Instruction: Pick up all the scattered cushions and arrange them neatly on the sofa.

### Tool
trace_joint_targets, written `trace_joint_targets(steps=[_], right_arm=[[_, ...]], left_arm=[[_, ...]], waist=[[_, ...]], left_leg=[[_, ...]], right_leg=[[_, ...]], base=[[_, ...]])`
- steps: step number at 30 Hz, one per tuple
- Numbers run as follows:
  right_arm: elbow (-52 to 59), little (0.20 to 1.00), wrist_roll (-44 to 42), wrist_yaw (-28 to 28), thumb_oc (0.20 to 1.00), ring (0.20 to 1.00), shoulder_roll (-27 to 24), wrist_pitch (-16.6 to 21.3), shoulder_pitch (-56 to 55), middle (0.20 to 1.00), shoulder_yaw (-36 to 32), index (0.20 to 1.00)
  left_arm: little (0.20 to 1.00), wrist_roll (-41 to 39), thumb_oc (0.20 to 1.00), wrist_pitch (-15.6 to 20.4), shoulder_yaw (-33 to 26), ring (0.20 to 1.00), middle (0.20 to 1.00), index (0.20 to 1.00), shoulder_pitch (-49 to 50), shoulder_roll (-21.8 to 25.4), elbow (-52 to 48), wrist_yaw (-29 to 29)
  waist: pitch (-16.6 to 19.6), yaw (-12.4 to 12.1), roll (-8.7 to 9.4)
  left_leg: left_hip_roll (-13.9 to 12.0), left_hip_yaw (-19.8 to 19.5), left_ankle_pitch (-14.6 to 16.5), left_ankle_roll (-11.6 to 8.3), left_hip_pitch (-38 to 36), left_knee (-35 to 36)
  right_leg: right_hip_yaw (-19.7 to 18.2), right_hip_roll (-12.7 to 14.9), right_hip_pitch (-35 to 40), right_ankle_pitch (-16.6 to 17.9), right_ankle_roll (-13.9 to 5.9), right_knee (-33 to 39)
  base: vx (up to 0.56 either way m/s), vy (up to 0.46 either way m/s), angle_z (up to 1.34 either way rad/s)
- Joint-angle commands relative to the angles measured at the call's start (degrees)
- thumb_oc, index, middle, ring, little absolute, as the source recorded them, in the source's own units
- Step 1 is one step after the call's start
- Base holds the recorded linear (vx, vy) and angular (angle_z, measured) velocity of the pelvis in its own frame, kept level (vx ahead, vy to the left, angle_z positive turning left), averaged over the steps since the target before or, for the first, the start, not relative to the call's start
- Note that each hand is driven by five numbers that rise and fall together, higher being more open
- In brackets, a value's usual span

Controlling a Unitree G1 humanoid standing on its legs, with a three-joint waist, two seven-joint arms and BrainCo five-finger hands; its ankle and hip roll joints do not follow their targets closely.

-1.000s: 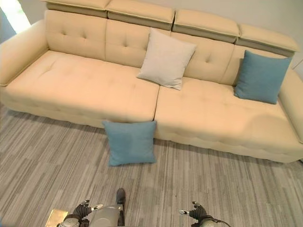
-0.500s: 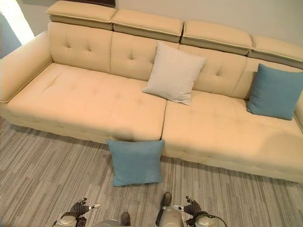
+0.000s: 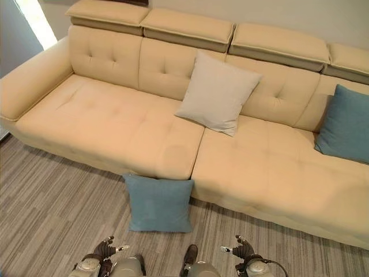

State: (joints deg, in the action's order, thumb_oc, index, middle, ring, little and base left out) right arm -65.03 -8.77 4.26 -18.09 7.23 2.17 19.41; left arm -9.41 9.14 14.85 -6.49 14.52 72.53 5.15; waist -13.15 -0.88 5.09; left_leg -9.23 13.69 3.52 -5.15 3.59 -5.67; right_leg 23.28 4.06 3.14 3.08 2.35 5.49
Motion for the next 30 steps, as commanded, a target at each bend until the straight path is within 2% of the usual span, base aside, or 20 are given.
trace_joint_targets(steps=[1, 4, 5, 8, 12, 13, 15, 21, 24, 25, 27, 30], right_arm=[[0.79, 1.0, -0.56, 0.37, 1.0, 1.0, -0.92, 1.34, 0.57, 1.0, 0.39, 1.0], [0.98, 1.0, -0.31, 0.38, 1.0, 1.0, -0.49, 1.31, 0.91, 1.0, 0.68, 1.0], [1.63, 1.0, -0.45, 0.41, 1.0, 1.0, -0.24, 1.5, 1.82, 1.0, 1.17, 1.0], [2.35, 1.0, -0.34, 0.96, 1.0, 1.0, -0.26, 1.67, 3.34, 1.0, 1.82, 1.0], [4.17, 1.0, 0.11, 4.14, 1.0, 1.0, -1.26, 2.38, 8.22, 1.0, 2.68, 1.0], [4.63, 1.0, 0.3, 5.29, 1.0, 1.0, -1.49, 2.58, 9.23, 1.0, 2.7, 1.0], [6.08, 1.0, 0.63, 7.61, 1.0, 1.0, -2.09, 2.85, 11.53, 1.0, 2.84, 1.0], [4.62, 1.0, 0.86, 15.22, 1.0, 1.0, -2.66, 2.4, 21.98, 1.0, 4.28, 1.0], [5.01, 1.0, 1.71, 19.84, 1.0, 1.0, -3.23, 2.57, 28.38, 1.0, 5.17, 1.0], [5.0, 1.0, 1.71, 19.84, 1.0, 1.0, -3.23, 2.57, 28.39, 1.0, 5.17, 1.0], [5.33, 1.0, 1.71, 24.59, 1.0, 1.0, -3.9, 3.36, 35.46, 1.0, 5.73, 1.0], [7.01, 1.0, 0.8, 26.98, 1.0, 1.0, -4.6, 4.44, 39.35, 1.0, 5.41, 1.0]], left_arm=[[1.0, 0.18, 1.0, 0.6, 2.76, 1.0, 1.0, 1.0, 0.26, -2.31, -0.7, 0.05], [1.0, 0.48, 1.0, 0.5, 2.55, 1.0, 1.0, 1.0, 0.02, -1.87, -0.55, 0.28], [1.0, 0.07, 1.0, 0.78, 2.38, 1.0, 1.0, 1.0, -0.68, -1.22, -0.87, 0.46], [1.0, -0.75, 1.0, 1.16, 2.37, 1.0, 1.0, 1.0, -1.65, -0.58, -1.75, 0.96], [1.0, -5.07, 1.0, 3.26, 2.57, 1.0, 1.0, 1.0, -5.87, 0.81, -6.37, 3.76], [1.0, -6.14, 1.0, 3.9, 2.85, 1.0, 1.0, 1.0, -6.88, 1.02, -8.24, 4.74], [1.0, -8.23, 1.0, 5.46, 3.47, 1.0, 1.0, 1.0, -9.15, 1.59, -12.66, 6.74], [1.0, -10.09, 1.0, 7.83, 5.99, 1.0, 1.0, 1.0, -21.52, 3.37, -16.81, 15.32], [1.0, -9.26, 1.0, 7.77, 6.58, 1.0, 1.0, 1.0, -29.47, 4.57, -14.26, 20.02], [1.0, -9.26, 1.0, 7.78, 6.58, 1.0, 1.0, 1.0, -29.49, 4.56, -14.25, 20.02], [1.0, -9.27, 1.0, 7.24, 6.64, 1.0, 1.0, 1.0, -38.01, 6.86, -10.83, 23.28], [1.0, -9.07, 1.0, 6.69, 6.04, 1.0, 1.0, 1.0, -42.57, 9.6, -9.5, 24.54]], waist=[[0.43, 0.08, -1.14], [0.39, 0.15, -0.86], [-0.02, -0.03, -0.56], [-1.36, -0.45, -0.18], [-4.97, -0.82, -0.03], [-5.63, -0.81, -0.28], [-6.97, -0.62, -0.63], [-10.11, 0.36, -1.97], [-10.65, 1.43, -2.44], [-10.62, 1.43, -2.44], [-11.4, 2.41, -2.69], [-11.4, 2.94, -3.03]], left_leg=[[1.8, -2.75, 0.82, 1.66, 0.37, -0.89], [2.67, -2.54, 1.37, 2.13, -0.16, -0.73], [3.14, -2.26, 1.97, 2.84, 0.54, -1.7], [3.3, -1.87, 3.54, 3.82, 1.97, -4.27], [3.12, -1.2, 5.36, 5.1, 7.66, -9.06], [2.99, -1.63, 7.08, 4.86, 8.72, -10.52], [2.96, -1.37, 7.2, 5.05, 11.6, -11.54], [3.53, -1.09, 6.37, 5.58, 23.79, -15.24], [3.2, -1.05, 6.42, 5.84, 30.29, -17.65], [3.19, -1.05, 6.43, 5.85, 30.35, -17.68], [2.75, -1.28, 6.71, 6.18, 37.13, -21.08], [2.65, -1.72, 7.34, 6.62, 43.09, -24.13]], right_leg=[[-4.49, 2.63, 0.99, -10.58, -5.86, -8.72], [-5.23, 3.72, -0.45, -10.22, -6.32, -10.55], [-5.81, 4.98, -2.55, -9.81, -6.7, -12.62], [-6.75, 5.98, -4.66, -10.08, -6.92, -14.81], [-7.93, 7.54, -11.36, -9.72, -6.86, -18.75], [-8.57, 7.56, -12.53, -10.85, -7.22, -20.07], [-9.2, 7.91, -15.84, -10.52, -7.29, -21.18], [-11.08, 8.69, -28.39, -9.49, -7.53, -24.43], [-12.07, 9.25, -35.55, -9.17, -7.68, -26.81], [-12.07, 9.25, -35.6, -9.18, -7.68, -26.83], [-13.59, 9.37, -42.66, -9.15, -7.54, -29.92], [-14.73, 9.45, -48.56, -9.44, -7.3, -32.41]], base=[[0.07, 0.197, -0.14], [0.05, 0.106, -0.35], [0.0, 0.094, -0.16], [-0.05, 0.077, -0.11], [-0.11, 0.043, -0.06], [-0.06, 0.029, -0.19], [-0.11, 0.034, -0.17], [-0.13, 0.031, -0.12], [-0.1, 0.033, -0.14], [-0.11, 0.043, -0.04], [-0.13, 0.069, -0.06], [-0.06, 0.052, -0.14]])
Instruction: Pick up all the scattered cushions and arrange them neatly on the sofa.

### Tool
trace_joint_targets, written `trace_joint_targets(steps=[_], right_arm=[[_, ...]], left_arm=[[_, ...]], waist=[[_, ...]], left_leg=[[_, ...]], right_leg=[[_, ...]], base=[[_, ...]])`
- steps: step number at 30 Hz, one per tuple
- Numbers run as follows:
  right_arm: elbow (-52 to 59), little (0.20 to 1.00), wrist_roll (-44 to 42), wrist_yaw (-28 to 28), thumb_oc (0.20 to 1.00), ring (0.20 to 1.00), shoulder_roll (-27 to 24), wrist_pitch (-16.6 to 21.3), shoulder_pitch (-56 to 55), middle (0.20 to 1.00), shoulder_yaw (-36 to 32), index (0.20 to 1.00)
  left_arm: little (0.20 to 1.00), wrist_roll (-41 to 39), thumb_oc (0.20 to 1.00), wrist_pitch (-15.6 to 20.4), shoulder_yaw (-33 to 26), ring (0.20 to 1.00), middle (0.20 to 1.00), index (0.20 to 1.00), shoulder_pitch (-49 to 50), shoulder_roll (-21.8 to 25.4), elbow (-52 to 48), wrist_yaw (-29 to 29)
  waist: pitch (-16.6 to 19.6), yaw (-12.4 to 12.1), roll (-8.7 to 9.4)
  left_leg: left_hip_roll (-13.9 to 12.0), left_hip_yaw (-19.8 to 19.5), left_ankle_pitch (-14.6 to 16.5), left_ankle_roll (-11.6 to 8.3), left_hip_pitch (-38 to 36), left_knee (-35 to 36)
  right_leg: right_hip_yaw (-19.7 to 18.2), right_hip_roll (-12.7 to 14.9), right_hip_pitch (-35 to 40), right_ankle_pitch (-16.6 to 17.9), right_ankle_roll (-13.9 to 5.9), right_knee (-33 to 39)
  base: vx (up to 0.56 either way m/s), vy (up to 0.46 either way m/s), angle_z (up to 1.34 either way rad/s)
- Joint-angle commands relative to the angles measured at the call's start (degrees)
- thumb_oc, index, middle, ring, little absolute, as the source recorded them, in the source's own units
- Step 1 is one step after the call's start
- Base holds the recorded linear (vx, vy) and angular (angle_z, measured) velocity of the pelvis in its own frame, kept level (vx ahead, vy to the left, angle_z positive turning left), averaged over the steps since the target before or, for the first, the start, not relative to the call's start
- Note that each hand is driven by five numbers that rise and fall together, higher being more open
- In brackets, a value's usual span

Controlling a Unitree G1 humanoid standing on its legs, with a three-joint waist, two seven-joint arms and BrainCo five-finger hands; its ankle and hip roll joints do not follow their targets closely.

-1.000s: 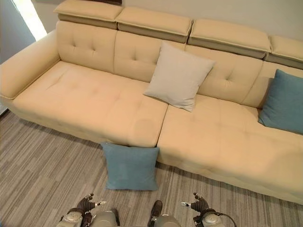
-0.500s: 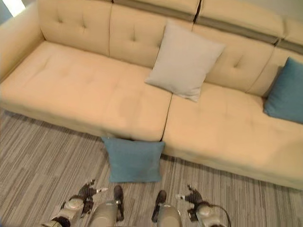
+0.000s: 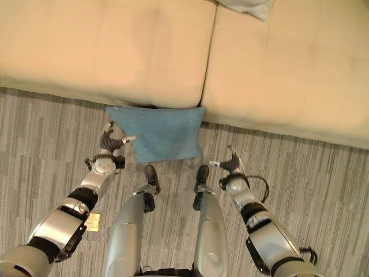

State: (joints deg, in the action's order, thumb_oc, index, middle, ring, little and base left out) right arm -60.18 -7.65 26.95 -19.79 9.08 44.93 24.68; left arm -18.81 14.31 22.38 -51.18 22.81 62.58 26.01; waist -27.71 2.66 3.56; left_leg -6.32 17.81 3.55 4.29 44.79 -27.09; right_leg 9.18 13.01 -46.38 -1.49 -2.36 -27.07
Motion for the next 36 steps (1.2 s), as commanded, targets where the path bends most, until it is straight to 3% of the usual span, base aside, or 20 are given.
trace_joint_targets(steps=[1, 5, 10, 17, 28, 36], right_arm=[[2.89, 1.0, -0.34, 5.17, 1.0, 1.0, -3.21, 2.99, -2.09, 1.0, -0.05, 1.0], [5.58, 1.0, 0.63, 7.63, 1.0, 1.0, -4.02, 3.76, -0.55, 1.0, -0.6, 1.0], [9.17, 1.0, 1.48, 10.43, 1.0, 1.0, -5.92, 4.31, 0.66, 1.0, -2.13, 1.0], [13.64, 1.0, 1.46, 10.18, 1.0, 1.0, -8.04, 5.49, -0.46, 1.0, -4.67, 1.0], [23.73, 1.0, 1.38, 10.18, 1.0, 1.0, -8.45, 7.54, 2.62, 1.0, -5.36, 1.0], [31.12, 1.0, 4.21, 10.38, 1.0, 1.0, -10.04, 8.15, 2.86, 1.0, -6.12, 1.0]], left_arm=[[1.0, 0.57, 1.0, 1.27, -1.53, 1.0, 1.0, 1.0, 0.46, 2.17, 1.02, 4.4], [1.0, 1.7, 1.0, 0.54, -2.0, 1.0, 1.0, 1.0, -2.01, 3.18, 2.66, 6.19], [1.0, -2.94, 1.0, 1.36, -5.53, 1.0, 1.0, 1.0, -4.47, 5.89, 3.66, 8.23], [1.0, -7.6, 1.0, 3.22, -5.54, 1.0, 1.0, 1.0, -6.14, 10.26, 2.17, 3.27], [1.0, -10.2, 1.0, 4.02, -3.95, 1.0, 1.0, 1.0, -11.86, 9.89, 0.28, 2.73], [1.0, -11.48, 1.0, 3.8, -5.55, 1.0, 1.0, 1.0, -13.38, 10.19, 0.59, 5.33]], waist=[[3.08, -0.36, -1.54], [3.57, 0.14, -1.37], [3.87, 0.93, -0.41], [4.57, 2.15, 0.77], [5.07, 3.78, 1.21], [5.07, 3.91, 1.2]], left_leg=[[-0.4, -6.0, 7.6, -2.67, 3.91, -3.7], [-0.44, -6.57, 8.08, -2.55, 9.55, -5.69], [-0.29, -7.86, 9.62, -1.94, 17.59, -10.24], [0.43, -8.34, 11.37, -1.62, 23.69, -14.39], [2.45, -7.91, 12.41, -1.22, 31.89, -16.47], [2.42, -7.33, 15.07, -0.23, 38.66, -24.66]], right_leg=[[-0.89, 0.59, -1.17, -5.01, -2.54, -0.87], [-1.72, 0.78, -6.53, -5.31, -2.61, -2.62], [-2.83, 1.47, -13.67, -5.43, -3.03, -5.91], [-3.6, 1.68, -18.69, -5.31, -3.47, -8.0], [-5.72, 2.89, -27.51, -5.33, -4.33, -10.58], [-7.01, 2.86, -35.25, -6.87, -4.47, -18.11]], base=[[-0.04, 0.038, -0.1], [-0.01, 0.04, -0.03], [0.01, 0.027, 0.02], [0.01, 0.066, 0.01], [0.03, 0.076, 0.0], [0.07, 0.066, -0.09]])
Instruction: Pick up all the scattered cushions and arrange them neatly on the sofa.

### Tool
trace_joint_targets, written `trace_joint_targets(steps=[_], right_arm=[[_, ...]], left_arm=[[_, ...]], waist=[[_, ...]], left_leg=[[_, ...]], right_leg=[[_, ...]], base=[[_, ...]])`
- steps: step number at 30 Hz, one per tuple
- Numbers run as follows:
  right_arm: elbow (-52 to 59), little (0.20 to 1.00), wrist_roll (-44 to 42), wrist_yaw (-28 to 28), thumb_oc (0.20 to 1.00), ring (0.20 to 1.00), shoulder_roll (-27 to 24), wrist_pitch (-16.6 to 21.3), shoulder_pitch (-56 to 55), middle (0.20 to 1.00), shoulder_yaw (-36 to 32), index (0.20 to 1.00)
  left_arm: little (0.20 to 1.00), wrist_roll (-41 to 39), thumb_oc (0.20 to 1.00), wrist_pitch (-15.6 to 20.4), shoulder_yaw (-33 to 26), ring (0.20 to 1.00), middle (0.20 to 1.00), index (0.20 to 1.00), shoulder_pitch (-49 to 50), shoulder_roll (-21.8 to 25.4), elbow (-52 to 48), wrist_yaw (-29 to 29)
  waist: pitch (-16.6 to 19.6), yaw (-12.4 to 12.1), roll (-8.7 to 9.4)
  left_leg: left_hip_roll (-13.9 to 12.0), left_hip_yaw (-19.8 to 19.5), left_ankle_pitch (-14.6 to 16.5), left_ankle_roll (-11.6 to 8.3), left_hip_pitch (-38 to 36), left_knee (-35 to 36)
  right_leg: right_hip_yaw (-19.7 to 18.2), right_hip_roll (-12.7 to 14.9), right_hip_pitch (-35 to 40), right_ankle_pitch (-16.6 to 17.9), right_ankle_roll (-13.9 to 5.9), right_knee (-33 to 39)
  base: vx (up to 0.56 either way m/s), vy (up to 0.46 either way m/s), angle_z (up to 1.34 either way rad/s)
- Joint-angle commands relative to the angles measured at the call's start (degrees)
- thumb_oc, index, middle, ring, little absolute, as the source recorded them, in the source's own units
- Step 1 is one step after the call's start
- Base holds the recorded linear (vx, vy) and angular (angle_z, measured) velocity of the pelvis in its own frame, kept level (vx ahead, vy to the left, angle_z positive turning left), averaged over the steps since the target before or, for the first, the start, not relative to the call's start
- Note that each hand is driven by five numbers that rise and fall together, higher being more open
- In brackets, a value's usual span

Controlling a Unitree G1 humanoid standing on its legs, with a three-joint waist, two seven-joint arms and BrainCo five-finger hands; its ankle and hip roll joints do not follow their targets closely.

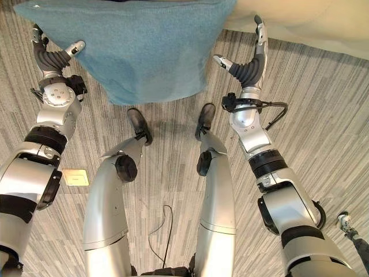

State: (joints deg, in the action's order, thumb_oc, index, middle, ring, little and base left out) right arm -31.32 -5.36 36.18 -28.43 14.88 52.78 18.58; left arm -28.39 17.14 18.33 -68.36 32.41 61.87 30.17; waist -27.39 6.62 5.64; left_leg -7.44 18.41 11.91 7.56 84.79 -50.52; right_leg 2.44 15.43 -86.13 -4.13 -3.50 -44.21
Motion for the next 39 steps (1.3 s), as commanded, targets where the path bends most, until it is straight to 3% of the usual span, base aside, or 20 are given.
trace_joint_targets(steps=[1, 8, 17, 27, 39], right_arm=[[2.03, 1.0, 2.57, 1.78, 1.0, 1.0, -1.57, 2.02, -5.45, 1.0, -0.57, 1.0], [3.04, 1.0, 3.83, 3.38, 1.0, 1.0, 0.04, 1.05, -11.15, 1.0, -2.65, 1.0], [0.98, 1.0, 2.46, 1.22, 1.0, 1.0, -0.88, 0.3, -10.29, 1.0, -2.19, 1.0], [-3.59, 1.0, -3.98, -3.86, 1.0, 1.0, -1.98, 2.07, 1.59, 1.0, 3.91, 1.0], [-11.0, 1.0, -9.38, -5.23, 1.0, 1.0, 1.9, 2.02, 15.85, 1.0, 10.07, 1.0]], left_arm=[[1.0, -2.16, 1.0, 0.67, -1.71, 1.0, 1.0, 1.0, 3.51, 0.32, 1.41, 1.84], [1.0, -3.66, 1.0, 0.91, -5.35, 1.0, 1.0, 1.0, 4.76, -2.31, 1.64, 7.27], [1.0, -10.45, 1.0, 1.37, -4.92, 1.0, 1.0, 1.0, 4.72, -4.63, -1.38, 0.25], [1.0, -11.67, 1.0, 3.88, 1.54, 1.0, 1.0, 1.0, 3.41, -8.68, -10.47, -4.56], [1.0, -14.05, 1.0, 5.37, 6.12, 1.0, 1.0, 1.0, -1.2, -10.53, -15.09, -6.43]], waist=[[4.76, 0.14, -1.08], [5.14, 0.39, -1.2], [6.38, -0.28, -2.31], [5.33, -2.01, -3.21], [1.68, -4.37, -4.55]], left_leg=[[3.59, -7.97, 6.88, -3.43, -0.38, -1.72], [3.91, -8.24, 6.05, -3.89, 1.12, -0.9], [4.01, -8.97, 5.74, -4.03, 2.65, -1.72], [3.06, -10.24, 5.95, -4.01, 5.11, -5.0], [2.45, -12.16, 5.9, -4.26, 5.16, -7.4]], right_leg=[[-0.33, 0.55, 3.35, -4.28, -3.39, -1.67], [-0.31, 0.51, 1.72, -4.02, -3.19, -1.36], [-0.65, -0.15, -0.65, -4.87, -2.54, -3.69], [-1.53, 0.02, -3.77, -6.2, -1.51, -8.45], [-1.98, 0.03, -3.82, -7.33, -0.6, -12.09]], base=[[0.05, 0.027, -0.04], [0.01, 0.004, 0.0], [0.01, -0.027, 0.01], [0.03, -0.046, 0.04], [0.01, -0.039, 0.03]])
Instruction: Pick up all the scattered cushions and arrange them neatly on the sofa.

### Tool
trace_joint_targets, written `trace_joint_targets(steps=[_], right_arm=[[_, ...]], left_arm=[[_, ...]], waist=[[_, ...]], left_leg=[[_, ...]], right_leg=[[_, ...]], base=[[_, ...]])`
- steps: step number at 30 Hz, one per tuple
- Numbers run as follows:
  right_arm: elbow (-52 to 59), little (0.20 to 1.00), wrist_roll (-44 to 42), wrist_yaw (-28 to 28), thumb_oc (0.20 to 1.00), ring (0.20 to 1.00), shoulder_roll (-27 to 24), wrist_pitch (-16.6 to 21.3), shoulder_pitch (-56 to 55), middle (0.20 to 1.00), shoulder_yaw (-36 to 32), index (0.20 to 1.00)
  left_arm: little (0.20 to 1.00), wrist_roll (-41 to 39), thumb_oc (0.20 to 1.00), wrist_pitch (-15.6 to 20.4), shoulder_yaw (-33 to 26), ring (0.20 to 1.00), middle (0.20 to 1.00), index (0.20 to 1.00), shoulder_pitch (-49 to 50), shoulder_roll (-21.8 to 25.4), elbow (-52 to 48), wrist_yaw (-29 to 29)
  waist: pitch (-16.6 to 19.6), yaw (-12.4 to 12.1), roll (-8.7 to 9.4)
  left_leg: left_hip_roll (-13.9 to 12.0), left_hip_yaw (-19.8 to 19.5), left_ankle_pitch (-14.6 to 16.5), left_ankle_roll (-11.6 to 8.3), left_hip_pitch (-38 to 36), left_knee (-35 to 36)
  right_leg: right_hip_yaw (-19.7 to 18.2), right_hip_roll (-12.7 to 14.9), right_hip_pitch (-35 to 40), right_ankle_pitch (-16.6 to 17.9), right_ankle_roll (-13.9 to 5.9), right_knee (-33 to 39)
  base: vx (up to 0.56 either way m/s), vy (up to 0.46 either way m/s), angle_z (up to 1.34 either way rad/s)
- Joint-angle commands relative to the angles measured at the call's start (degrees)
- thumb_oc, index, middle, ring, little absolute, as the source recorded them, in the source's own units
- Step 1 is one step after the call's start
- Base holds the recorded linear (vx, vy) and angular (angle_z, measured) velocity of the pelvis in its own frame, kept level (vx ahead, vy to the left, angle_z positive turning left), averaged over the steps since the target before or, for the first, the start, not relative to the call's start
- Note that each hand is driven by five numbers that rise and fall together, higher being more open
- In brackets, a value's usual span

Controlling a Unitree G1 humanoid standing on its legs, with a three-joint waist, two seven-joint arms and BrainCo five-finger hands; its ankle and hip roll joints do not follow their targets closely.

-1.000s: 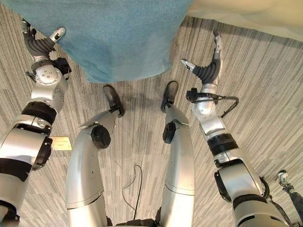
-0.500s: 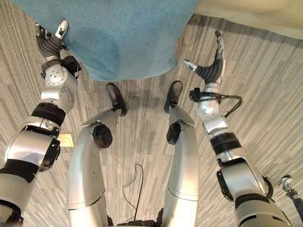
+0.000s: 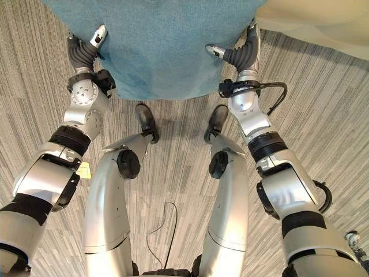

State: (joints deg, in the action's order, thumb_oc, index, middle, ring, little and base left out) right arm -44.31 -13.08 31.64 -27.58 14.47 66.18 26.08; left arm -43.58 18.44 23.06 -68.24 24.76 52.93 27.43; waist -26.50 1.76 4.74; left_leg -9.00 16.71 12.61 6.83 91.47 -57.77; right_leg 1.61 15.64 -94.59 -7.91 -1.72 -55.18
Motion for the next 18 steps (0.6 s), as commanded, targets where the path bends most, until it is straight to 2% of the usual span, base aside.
trace_joint_targets(steps=[1, 4, 5, 6, 7, 8, 14, 18], right_arm=[[1.65, 1.0, -2.37, -1.1, 1.0, 1.0, 1.58, 2.52, 3.38, 1.0, 3.22, 1.0], [1.6, 1.0, -3.59, -2.44, 1.0, 1.0, 3.18, 2.66, 6.21, 1.0, 4.96, 1.0], [1.93, 0.752, -3.79, -2.88, 0.752, 0.752, 3.49, 2.78, 6.57, 0.752, 5.4, 0.752], [2.6, 0.288, -3.97, -3.38, 0.288, 0.288, 3.38, 3.01, 6.77, 0.288, 5.6, 0.288], [2.63, 0.288, -4.0, -3.42, 0.288, 0.288, 3.36, 3.0, 6.77, 0.288, 5.6, 0.288], [4.06, 0.2, -4.34, -3.23, 0.2, 0.2, 3.59, 3.47, 7.64, 0.2, 5.56, 0.2], [9.27, 0.2, -2.63, -2.56, 0.2, 0.2, 1.28, 4.33, 7.78, 0.2, 3.53, 0.2], [11.89, 0.2, -3.36, -2.54, 0.2, 0.2, -0.56, 5.47, 6.51, 0.2, 0.91, 0.2]], left_arm=[[1.0, 0.94, 1.0, 4.38, 1.81, 1.0, 1.0, 1.0, -1.91, -2.75, -6.96, -3.94], [1.0, -0.07, 1.0, 5.35, 2.4, 1.0, 1.0, 1.0, -3.58, -2.75, -9.02, -4.07], [1.0, -0.13, 1.0, 5.64, 2.39, 1.0, 1.0, 1.0, -3.88, -2.64, -9.61, -4.08], [1.0, -0.29, 1.0, 6.06, 2.32, 1.0, 1.0, 1.0, -4.03, -2.45, -10.6, -4.06], [1.0, -0.28, 1.0, 6.05, 2.31, 1.0, 1.0, 1.0, -3.99, -2.43, -10.68, -4.03], [0.2, -0.93, 0.2, 7.14, 2.07, 0.2, 0.2, 0.2, -4.59, -2.6, -12.32, -3.83], [0.2, -3.31, 0.2, 9.32, -0.13, 0.2, 0.2, 0.2, -2.65, -2.24, -16.98, -4.03], [0.2, -2.47, 0.2, 9.54, -0.41, 0.2, 0.2, 0.2, -1.59, -0.87, -19.38, -4.12]], waist=[[0.4, 0.31, -3.91], [-0.3, 0.02, -4.16], [-0.43, -0.04, -4.2], [-0.41, -0.01, -4.16], [-0.43, 0.01, -4.16], [-0.58, 0.07, -4.2], [0.75, 0.2, -4.3], [2.1, 0.29, -4.55]], left_leg=[[4.03, -10.56, 5.11, -3.64, -1.52, -0.42], [4.23, -10.83, 4.78, -3.84, -1.52, -0.26], [4.24, -10.87, 4.71, -3.92, -1.52, -0.07], [4.35, -10.98, 4.59, -3.95, -1.52, -0.05], [4.36, -10.98, 4.58, -3.95, -1.52, -0.05], [4.22, -11.02, 4.4, -4.15, -1.52, -0.17], [4.39, -11.42, 4.28, -4.35, -1.52, -0.57], [4.14, -11.33, 4.44, -4.49, -1.52, -0.65]], right_leg=[[-1.13, -0.16, 4.64, -3.68, -2.3, -1.46], [-1.22, -0.44, 4.64, -3.63, -2.2, -1.78], [-1.29, -0.48, 4.64, -3.61, -2.21, -1.71], [-1.31, -0.59, 4.64, -3.6, -2.16, -1.82], [-1.3, -0.58, 4.64, -3.6, -2.15, -1.83], [-1.33, -0.74, 4.64, -3.59, -2.13, -1.93], [-1.21, -1.72, 4.64, -3.39, -1.97, -2.61], [-0.97, -2.21, 4.64, -3.36, -2.0, -2.65]], base=[[0.01, -0.022, 0.04], [0.0, -0.027, 0.02], [0.0, -0.046, 0.01], [0.0, 0.0, 0.0], [0.0, -0.034, 0.0], [0.0, 0.0, 0.0], [0.0, -0.012, 0.0], [0.0, -0.008, -0.01]])
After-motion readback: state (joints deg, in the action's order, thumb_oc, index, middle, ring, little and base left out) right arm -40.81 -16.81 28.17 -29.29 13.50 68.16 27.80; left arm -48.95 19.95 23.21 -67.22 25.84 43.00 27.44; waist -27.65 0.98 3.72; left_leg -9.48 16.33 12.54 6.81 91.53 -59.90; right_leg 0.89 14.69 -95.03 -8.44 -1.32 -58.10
